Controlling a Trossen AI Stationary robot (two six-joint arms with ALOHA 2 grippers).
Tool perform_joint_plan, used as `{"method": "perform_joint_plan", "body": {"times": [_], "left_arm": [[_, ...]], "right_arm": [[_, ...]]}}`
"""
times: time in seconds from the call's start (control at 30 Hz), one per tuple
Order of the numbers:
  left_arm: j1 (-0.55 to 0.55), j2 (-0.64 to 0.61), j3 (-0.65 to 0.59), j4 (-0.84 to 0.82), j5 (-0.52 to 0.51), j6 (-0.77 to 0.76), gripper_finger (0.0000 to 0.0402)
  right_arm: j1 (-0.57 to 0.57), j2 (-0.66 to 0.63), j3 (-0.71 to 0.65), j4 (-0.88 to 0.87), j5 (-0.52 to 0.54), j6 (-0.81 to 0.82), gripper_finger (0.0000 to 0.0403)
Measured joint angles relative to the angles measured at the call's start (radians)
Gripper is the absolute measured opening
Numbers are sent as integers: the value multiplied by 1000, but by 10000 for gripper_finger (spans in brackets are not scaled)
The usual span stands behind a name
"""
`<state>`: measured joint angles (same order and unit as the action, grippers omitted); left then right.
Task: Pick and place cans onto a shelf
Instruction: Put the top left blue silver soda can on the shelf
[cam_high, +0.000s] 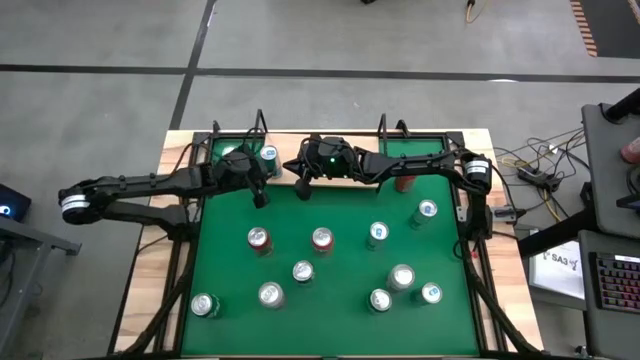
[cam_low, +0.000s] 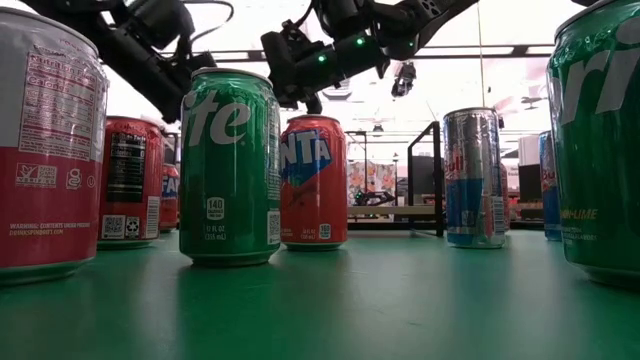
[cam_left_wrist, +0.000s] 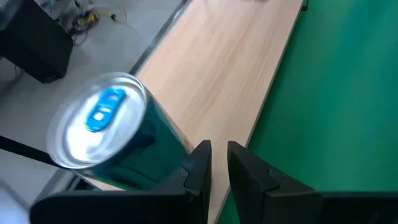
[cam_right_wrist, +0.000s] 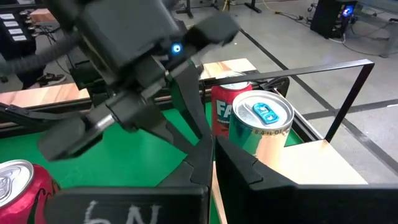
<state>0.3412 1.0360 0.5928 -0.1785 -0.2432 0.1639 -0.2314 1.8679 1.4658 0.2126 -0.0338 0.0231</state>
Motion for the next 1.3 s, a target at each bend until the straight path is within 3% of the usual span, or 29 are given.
{"method": "perform_joint_plan", "body": {"times": [0.77,0.97,1.3], "left_arm": [[0,103,-1,99,-63,-21,36],[2,120,-1,135,-126,1,36],[2,136,-1,170,-118,12,36]], "right_arm": [[0,0,0,-29,1,-1,9],[0,0,0,-29,5,-1,9],[0,0,0,-29,9,2,9]]}}
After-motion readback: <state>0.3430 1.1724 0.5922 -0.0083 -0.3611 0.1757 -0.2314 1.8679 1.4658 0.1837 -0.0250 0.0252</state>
